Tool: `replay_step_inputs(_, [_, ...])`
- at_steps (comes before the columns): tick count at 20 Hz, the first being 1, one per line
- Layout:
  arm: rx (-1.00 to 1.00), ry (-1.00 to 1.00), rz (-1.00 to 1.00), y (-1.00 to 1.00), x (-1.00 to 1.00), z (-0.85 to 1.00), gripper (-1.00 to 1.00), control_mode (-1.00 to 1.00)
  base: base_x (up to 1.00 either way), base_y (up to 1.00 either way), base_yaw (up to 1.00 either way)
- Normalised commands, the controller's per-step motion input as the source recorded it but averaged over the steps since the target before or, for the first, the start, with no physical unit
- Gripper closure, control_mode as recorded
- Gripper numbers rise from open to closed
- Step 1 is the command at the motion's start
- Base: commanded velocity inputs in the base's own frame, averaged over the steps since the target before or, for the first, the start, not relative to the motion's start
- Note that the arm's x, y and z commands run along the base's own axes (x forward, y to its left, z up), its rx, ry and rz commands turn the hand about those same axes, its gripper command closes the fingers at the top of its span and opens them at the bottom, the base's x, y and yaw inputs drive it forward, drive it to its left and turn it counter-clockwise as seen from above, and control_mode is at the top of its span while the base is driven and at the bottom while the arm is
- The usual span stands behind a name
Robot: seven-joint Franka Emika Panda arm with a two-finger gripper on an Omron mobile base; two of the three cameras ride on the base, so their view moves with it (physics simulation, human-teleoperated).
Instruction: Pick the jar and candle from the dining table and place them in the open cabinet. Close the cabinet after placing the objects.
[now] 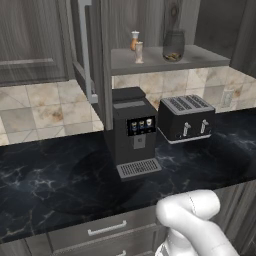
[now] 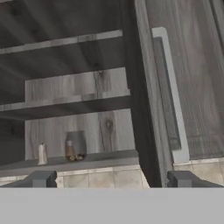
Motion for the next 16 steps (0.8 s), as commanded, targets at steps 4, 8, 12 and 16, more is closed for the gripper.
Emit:
replay_step_inputs(4, [0.0, 0.0, 0.15, -0.42, 0.31, 0.0, -1.0, -1.0, 0.0, 0.0, 0.0])
replay_step_inputs(8, [0.0, 0.0, 0.11, -0.33, 0.32, 0.0, -1.0, -1.0, 0.0, 0.0, 0.0])
replay_step_inputs(12, [0.0, 0.0, 0.03, -0.03, 0.33, -0.04, -1.0, -1.0, 0.0, 0.0, 0.0])
replay_step_inputs(16, [0.0, 0.0, 0.0, -0.2, 0.55, -0.02, -1.0, -1.0, 0.0, 0.0, 0.0])
